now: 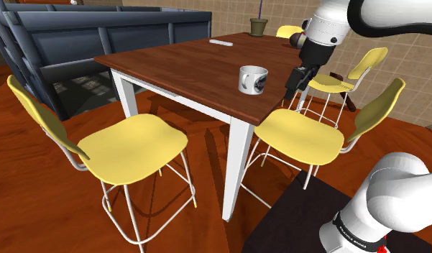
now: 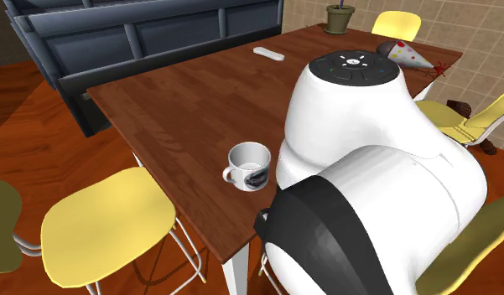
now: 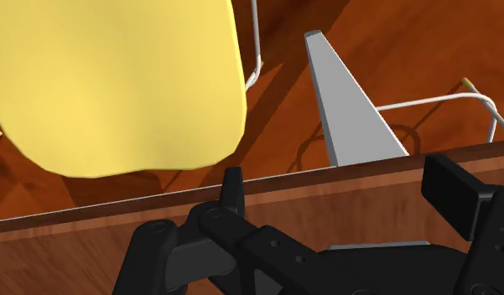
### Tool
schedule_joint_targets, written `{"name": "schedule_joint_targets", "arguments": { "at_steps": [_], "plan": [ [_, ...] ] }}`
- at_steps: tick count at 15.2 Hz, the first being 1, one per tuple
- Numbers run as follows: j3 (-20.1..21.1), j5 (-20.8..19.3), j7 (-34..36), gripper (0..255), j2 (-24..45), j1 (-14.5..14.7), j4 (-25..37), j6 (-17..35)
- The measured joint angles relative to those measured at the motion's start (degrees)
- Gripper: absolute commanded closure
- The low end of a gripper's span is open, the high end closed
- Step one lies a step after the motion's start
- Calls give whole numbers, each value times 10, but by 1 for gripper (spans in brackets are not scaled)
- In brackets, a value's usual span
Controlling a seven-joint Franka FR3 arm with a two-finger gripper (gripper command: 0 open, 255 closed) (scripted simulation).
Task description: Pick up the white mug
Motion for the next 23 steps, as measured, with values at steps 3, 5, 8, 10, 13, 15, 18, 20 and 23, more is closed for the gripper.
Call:
{"name": "schedule_joint_targets", "arguments": {
  "at_steps": [3, 5, 8, 10, 13, 15, 18, 20, 23],
  "plan": [
    [-8, 0, -7, 0, 32, -2, 27, -2],
    [-21, 1, -17, 0, 83, -5, 71, -4],
    [-41, 6, -36, 0, 159, -9, 140, -13],
    [-51, 12, -45, 0, 211, -10, 194, -26],
    [-65, 25, -58, 0, 289, -11, 277, -49],
    [-79, 35, -74, 0, 353, -15, 355, -75],
    [-87, 44, -83, 0, 393, -18, 388, -79],
    [-87, 45, -84, 0, 395, -18, 378, -67],
    [-88, 44, -87, 0, 388, -19, 347, -44]
  ]
}}
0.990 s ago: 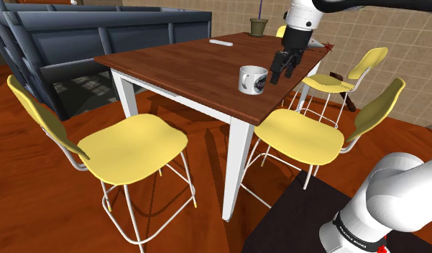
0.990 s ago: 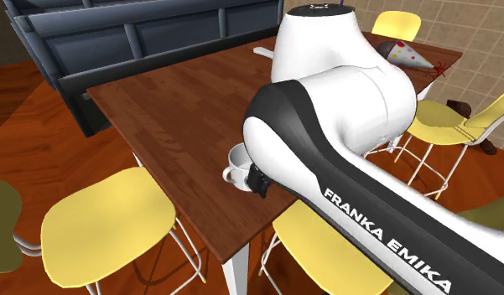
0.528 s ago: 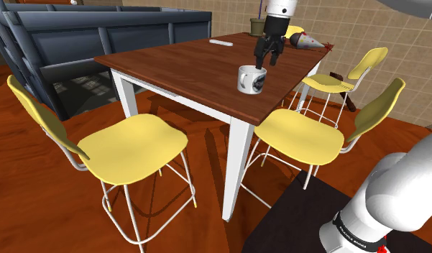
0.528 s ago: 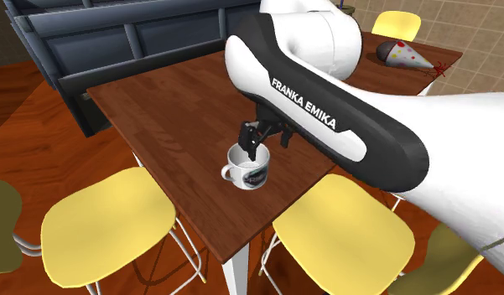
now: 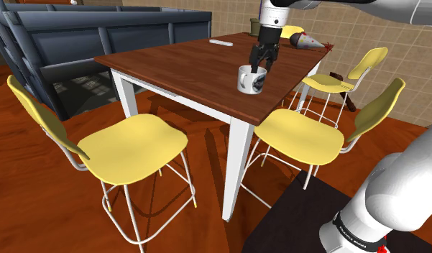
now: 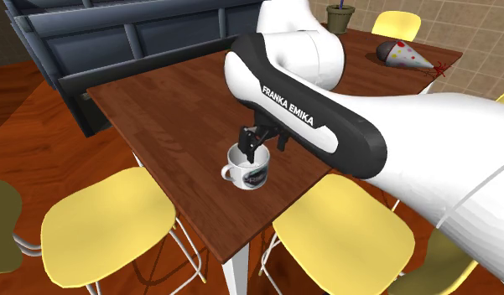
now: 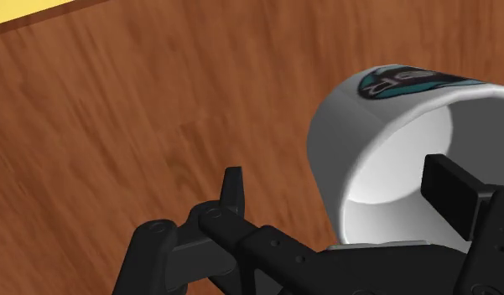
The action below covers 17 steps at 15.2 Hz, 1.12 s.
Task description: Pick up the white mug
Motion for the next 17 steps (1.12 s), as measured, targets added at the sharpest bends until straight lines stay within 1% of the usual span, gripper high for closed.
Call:
{"name": "schedule_joint_targets", "arguments": {
  "at_steps": [1, 2, 12, 17],
  "plan": [
    [0, 0, 0, 0, -2, 0, -9, 7],
    [0, 0, 0, 255, -3, 0, -13, 10],
    [0, -1, 0, 255, -3, 0, -16, 14],
    [0, 0, 1, 255, 5, 0, 23, -18]
  ]
}}
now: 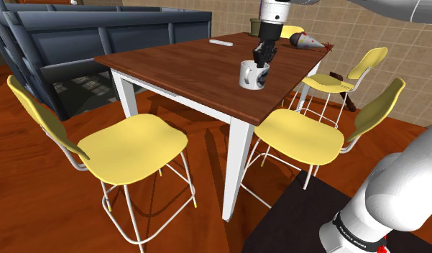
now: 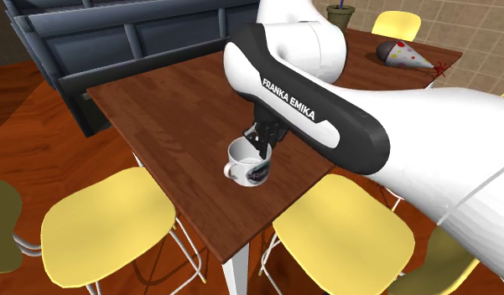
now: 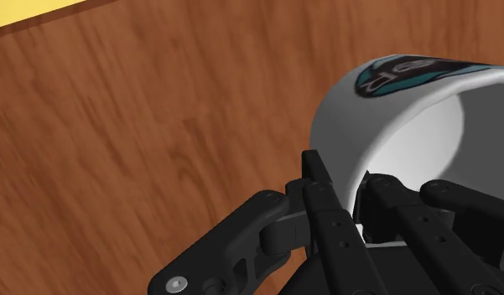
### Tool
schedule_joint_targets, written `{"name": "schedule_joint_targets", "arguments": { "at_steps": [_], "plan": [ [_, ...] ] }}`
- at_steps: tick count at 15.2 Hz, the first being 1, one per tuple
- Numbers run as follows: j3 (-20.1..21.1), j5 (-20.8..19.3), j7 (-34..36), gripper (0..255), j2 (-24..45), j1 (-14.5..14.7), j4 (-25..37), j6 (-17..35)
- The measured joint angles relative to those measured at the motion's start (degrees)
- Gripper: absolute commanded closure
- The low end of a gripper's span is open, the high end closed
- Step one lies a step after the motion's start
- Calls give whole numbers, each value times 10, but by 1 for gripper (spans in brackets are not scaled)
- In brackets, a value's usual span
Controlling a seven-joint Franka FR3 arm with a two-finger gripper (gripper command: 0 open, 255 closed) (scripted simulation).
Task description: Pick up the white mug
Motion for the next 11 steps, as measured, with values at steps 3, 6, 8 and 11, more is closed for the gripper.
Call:
{"name": "schedule_joint_targets", "arguments": {
  "at_steps": [3, 6, 8, 11],
  "plan": [
    [0, 1, 1, 255, 10, 0, 36, -26],
    [-2, 2, -1, 255, 17, -1, 68, -51],
    [-2, 3, 0, 255, 25, -1, 92, -68],
    [-3, 4, 0, 255, 38, -1, 131, -93]
  ]
}}
